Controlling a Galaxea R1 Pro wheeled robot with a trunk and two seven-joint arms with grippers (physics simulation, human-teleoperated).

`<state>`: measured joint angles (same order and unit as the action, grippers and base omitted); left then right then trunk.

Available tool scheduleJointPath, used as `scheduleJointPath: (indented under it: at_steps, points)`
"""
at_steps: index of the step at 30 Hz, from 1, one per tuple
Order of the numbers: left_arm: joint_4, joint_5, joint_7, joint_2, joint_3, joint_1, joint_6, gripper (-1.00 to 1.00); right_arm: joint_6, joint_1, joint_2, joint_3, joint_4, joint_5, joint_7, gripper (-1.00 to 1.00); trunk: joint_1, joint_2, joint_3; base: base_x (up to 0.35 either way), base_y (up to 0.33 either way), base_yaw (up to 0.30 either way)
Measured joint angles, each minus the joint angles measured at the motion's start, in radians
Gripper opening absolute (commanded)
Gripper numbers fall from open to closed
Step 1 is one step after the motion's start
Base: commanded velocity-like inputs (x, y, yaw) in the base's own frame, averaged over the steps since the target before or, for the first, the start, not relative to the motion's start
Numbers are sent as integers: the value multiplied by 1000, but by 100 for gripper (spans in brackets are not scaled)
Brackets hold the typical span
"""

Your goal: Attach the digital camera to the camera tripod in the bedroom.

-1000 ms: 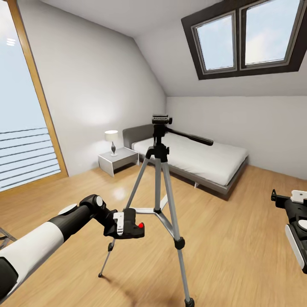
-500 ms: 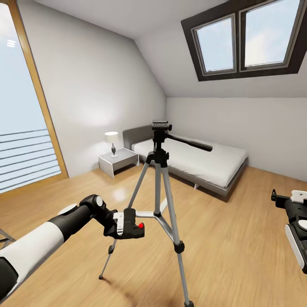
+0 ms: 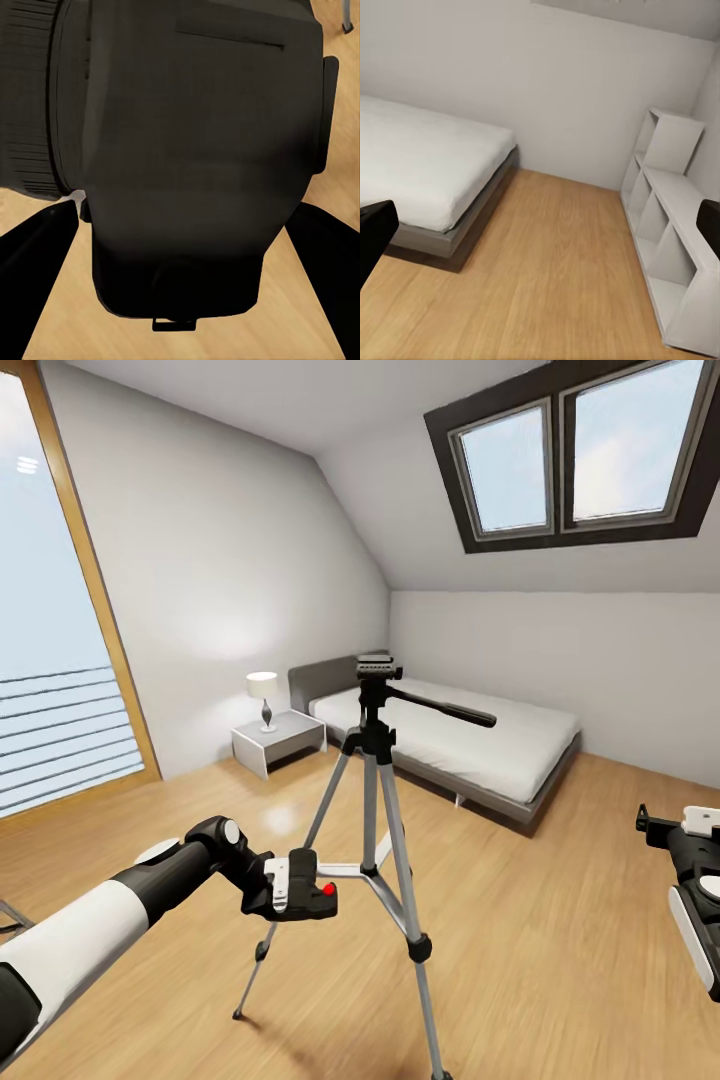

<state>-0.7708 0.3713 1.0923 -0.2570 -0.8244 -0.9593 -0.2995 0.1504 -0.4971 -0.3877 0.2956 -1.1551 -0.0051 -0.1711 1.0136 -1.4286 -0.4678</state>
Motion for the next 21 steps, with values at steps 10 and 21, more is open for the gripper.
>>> scheduleJointPath:
  at_steps: [10,21]
  points:
    - [0,0,0,-22,0,0,0,-100,0,0,0,0,0,1,0,100,-38,70,31,0,0,0]
    - [0,-1,4,-50,1,0,0,-100,1,0,0,0,0,1,0,100,-81,147,66,0,0,0]
